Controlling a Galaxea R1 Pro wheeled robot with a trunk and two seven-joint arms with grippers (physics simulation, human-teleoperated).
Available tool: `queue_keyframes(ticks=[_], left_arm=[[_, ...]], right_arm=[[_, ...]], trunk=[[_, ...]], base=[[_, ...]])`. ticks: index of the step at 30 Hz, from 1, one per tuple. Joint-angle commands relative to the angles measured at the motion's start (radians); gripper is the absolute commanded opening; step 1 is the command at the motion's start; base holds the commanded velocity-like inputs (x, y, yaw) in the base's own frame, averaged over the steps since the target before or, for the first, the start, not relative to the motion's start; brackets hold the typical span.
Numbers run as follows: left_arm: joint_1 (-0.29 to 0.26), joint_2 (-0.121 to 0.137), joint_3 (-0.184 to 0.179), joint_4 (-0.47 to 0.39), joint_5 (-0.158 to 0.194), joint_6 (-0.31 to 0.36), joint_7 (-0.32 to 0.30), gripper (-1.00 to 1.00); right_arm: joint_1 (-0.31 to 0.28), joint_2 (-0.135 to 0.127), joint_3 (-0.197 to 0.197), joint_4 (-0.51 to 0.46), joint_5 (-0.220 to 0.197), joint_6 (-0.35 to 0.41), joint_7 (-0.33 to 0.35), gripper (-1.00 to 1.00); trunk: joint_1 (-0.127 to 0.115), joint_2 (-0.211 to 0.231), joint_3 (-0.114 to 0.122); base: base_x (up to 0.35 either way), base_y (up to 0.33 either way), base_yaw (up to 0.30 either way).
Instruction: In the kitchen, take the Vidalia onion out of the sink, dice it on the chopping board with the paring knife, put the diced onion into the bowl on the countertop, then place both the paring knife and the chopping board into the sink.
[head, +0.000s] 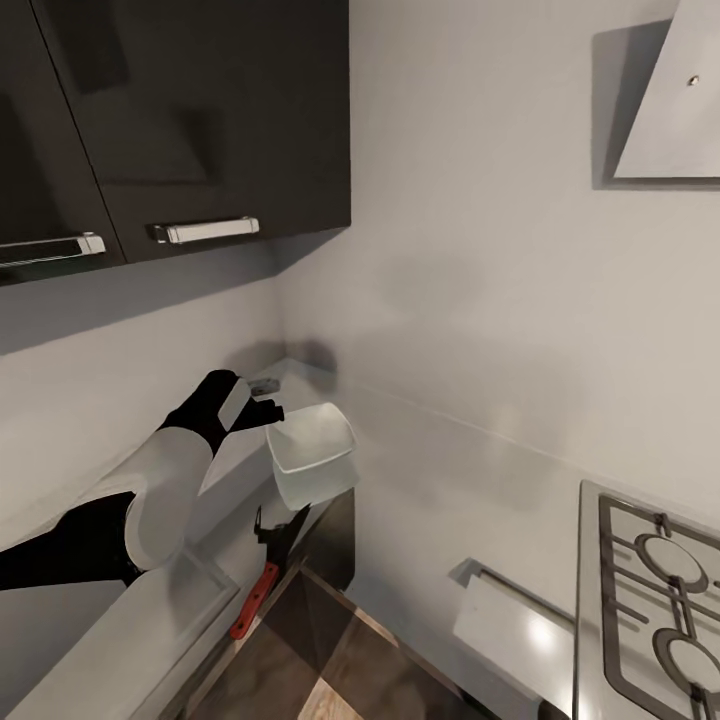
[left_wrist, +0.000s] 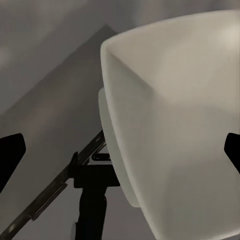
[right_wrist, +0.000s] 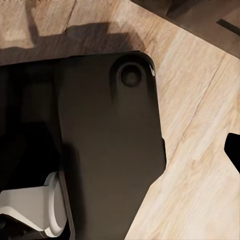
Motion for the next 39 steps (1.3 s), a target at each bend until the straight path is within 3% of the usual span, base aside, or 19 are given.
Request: queue_keyframes(ticks=[1, 24, 39], left_arm=[[-0.001, -0.001, 0.006, -0.001, 0.001, 0.004, 0.004, 1.00], [-0.001, -0.001, 0.007, 0.000, 0.003, 0.005, -0.001, 1.00], [0.015, -0.002, 0.007, 0.003, 0.005, 0.005, -0.005, 1.00]], right_arm=[[0.000, 0.001, -0.004, -0.002, 0.001, -0.002, 0.000, 1.00], [0.000, 0.001, -0.005, -0.003, 0.018, 0.000, -0.002, 1.00], [0.000, 0.001, -0.005, -0.003, 0.018, 0.000, -0.002, 1.00]], trunk=[[0.001, -0.002, -0.002], [0.001, -0.002, -0.002], [0.001, -0.002, -0.023]], base=[[0.000, 0.000, 0.000], [0.000, 0.000, 0.000], [0.000, 0.000, 0.000]])
